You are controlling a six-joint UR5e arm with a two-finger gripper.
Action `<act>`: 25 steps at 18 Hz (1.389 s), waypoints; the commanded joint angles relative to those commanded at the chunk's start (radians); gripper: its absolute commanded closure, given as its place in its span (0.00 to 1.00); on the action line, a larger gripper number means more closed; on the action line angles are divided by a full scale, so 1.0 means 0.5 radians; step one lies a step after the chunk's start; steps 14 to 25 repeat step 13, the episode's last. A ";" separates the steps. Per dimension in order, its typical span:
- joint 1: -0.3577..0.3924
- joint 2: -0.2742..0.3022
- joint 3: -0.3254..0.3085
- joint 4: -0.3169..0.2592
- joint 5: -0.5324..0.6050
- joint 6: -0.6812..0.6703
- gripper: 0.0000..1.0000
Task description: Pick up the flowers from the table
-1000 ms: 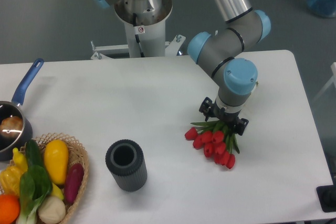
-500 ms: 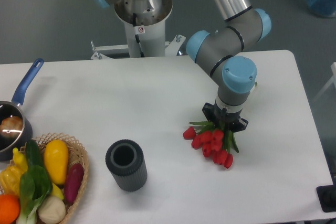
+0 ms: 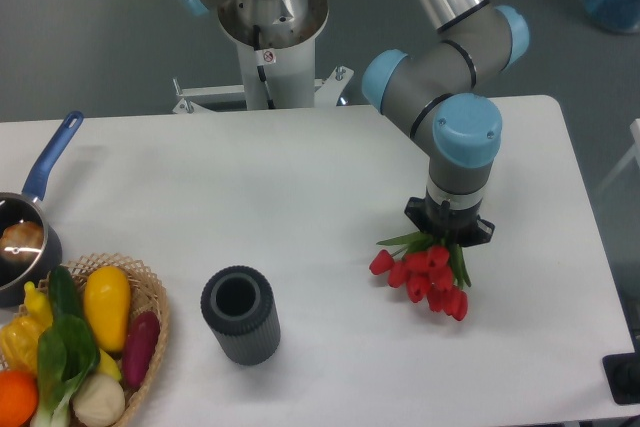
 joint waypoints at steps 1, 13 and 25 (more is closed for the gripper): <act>0.006 0.000 0.058 -0.086 -0.006 0.003 1.00; 0.111 0.074 0.359 -0.543 -0.089 0.156 1.00; 0.111 0.074 0.359 -0.543 -0.089 0.156 1.00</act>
